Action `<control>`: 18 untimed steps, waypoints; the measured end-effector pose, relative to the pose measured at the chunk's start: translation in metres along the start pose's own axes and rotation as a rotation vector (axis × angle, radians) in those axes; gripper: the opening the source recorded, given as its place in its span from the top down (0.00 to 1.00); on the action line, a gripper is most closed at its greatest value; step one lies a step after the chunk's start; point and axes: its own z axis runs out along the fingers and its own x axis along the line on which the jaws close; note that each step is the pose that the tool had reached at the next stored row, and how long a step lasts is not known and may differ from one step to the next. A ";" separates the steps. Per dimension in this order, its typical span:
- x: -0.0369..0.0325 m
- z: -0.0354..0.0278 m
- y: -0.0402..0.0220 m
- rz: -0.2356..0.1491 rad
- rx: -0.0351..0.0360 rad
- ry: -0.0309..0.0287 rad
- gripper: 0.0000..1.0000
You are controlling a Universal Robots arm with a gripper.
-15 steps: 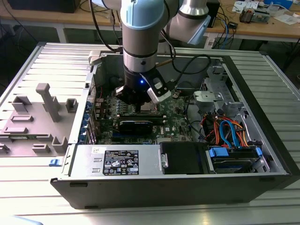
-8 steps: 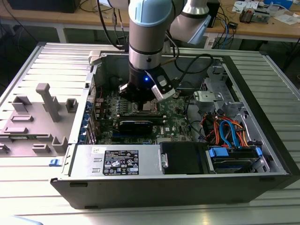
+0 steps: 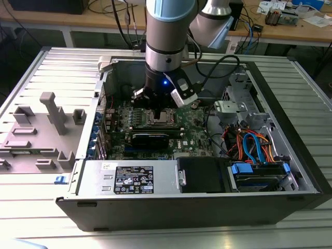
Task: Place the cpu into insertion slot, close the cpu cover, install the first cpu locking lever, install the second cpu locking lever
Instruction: 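Install the second cpu locking lever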
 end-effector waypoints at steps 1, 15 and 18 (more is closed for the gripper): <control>-0.0005 -0.0017 0.0000 0.000 -0.0001 0.0009 0.89; -0.0040 -0.0122 0.0003 0.001 -0.0011 0.0078 0.89; -0.0040 -0.0123 0.0003 0.001 -0.0011 0.0079 0.89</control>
